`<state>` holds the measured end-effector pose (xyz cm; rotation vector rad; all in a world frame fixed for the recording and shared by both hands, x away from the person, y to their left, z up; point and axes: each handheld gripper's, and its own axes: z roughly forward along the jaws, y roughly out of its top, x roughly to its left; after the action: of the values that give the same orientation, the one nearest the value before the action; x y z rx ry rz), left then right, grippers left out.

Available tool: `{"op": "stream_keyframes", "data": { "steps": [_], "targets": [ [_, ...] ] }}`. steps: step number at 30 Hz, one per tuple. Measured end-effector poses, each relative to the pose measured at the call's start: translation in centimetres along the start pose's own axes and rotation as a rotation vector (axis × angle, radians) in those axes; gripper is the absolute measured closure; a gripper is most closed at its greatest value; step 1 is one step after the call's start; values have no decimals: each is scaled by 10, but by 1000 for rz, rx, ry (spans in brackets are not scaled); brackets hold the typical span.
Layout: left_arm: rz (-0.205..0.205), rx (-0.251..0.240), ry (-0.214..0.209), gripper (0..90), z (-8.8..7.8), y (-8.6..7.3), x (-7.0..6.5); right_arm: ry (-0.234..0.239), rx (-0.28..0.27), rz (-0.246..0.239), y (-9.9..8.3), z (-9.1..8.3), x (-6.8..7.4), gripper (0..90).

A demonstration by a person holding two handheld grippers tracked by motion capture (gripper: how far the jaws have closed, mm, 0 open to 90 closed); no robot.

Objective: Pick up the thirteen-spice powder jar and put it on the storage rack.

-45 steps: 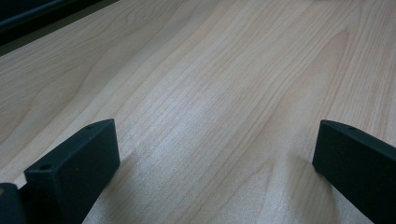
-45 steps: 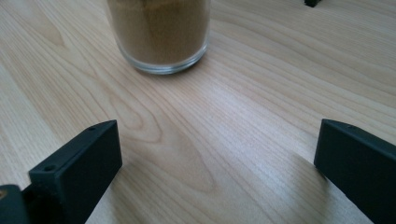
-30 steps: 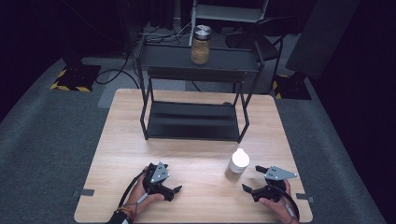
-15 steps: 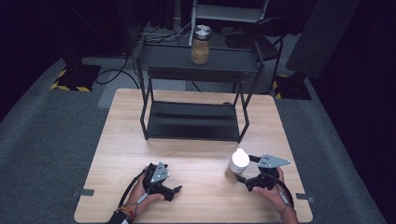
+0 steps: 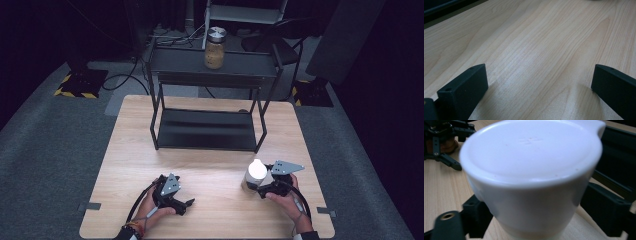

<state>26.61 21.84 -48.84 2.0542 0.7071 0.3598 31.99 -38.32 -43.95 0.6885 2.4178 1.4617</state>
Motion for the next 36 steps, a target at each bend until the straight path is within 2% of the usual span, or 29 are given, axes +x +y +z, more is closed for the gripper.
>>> {"op": "stream_keyframes", "data": {
  "steps": [3, 11, 20, 26, 30, 36],
  "targets": [
    [-2, -1, -2, 1, 0, 0, 0, 22, -18, -26, -2, 2, -2, 292],
    [-3, -2, -1, 1, 0, 0, 0, 13, -39, -31, -5, 4, 0, 300],
    [-2, -1, 0, 1, 0, 0, 0, -12, -67, -4, -4, -1, 2, 302],
    [0, 1, 1, 1, 0, 0, 0, -35, -84, 1, 18, -12, 2, 302],
    [3, 2, 4, 1, 0, 0, -1, -38, -91, -4, 42, -20, -1, 302],
    [-2, 0, 1, 2, 0, 0, 0, -48, -129, 11, 75, -31, -10, 302]
  ]
}}
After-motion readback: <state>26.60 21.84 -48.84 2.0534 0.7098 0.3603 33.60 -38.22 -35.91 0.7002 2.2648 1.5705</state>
